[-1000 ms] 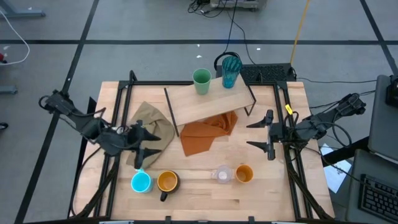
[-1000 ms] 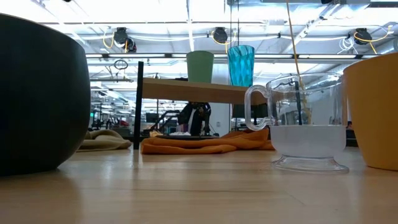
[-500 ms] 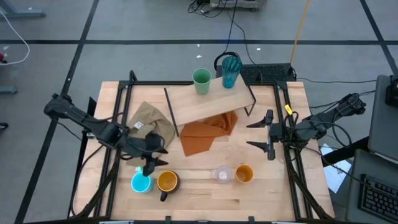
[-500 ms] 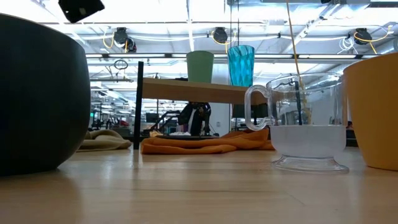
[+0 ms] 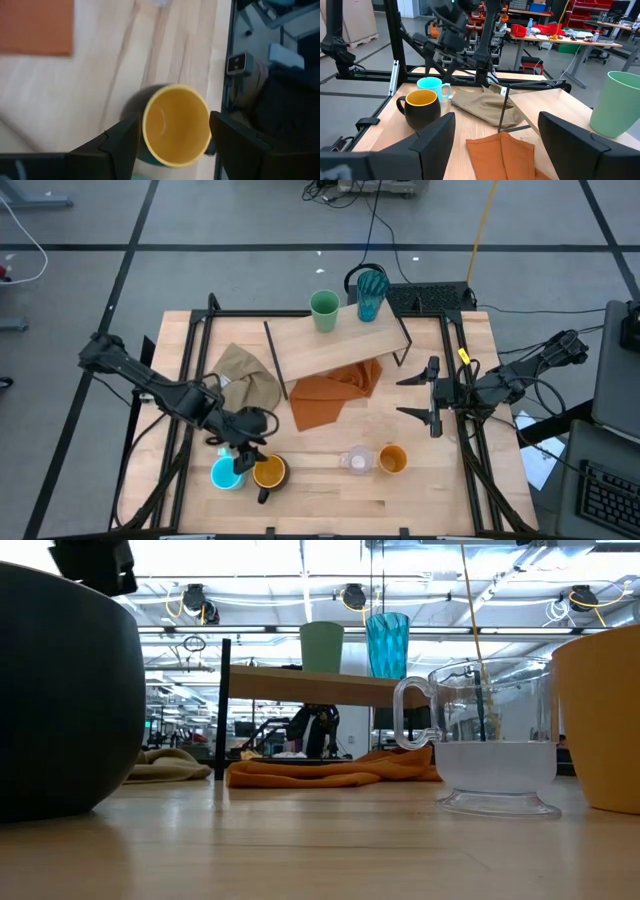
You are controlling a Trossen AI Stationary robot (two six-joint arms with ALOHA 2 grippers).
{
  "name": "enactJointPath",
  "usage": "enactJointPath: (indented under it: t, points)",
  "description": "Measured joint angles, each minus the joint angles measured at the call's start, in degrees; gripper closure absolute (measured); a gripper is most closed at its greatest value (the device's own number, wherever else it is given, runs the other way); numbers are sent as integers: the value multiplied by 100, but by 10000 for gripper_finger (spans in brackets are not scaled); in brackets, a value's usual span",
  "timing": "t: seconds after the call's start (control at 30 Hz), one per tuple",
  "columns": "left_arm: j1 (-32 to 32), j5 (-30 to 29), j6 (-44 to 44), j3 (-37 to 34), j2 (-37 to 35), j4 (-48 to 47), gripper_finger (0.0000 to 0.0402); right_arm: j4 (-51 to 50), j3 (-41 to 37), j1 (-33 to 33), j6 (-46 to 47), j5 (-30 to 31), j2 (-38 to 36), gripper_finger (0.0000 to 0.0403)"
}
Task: Stack small to large cups/mugs on shelf
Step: Put the black mug on the shelf
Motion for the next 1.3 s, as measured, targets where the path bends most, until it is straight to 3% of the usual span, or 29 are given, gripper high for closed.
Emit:
enactJointPath:
  t: [0.57, 0.77, 1.03, 1.3]
  points:
    - [-159, 195, -728, 16, 341, -446, 163, 0, 0, 0, -150, -2, 0, 129]
    - [-222, -81, -690, 486, 507, -783, 163, -42, 0, 0, -240, 0, 0, 129]
    - [-229, -13, -519, 1529, 1665, -2345, 163, -116, -2, 0, -275, 0, -2, 129]
    - [-226, -203, -249, 1955, 1968, -2411, 163, -115, -2, 0, -282, 0, -4, 129]
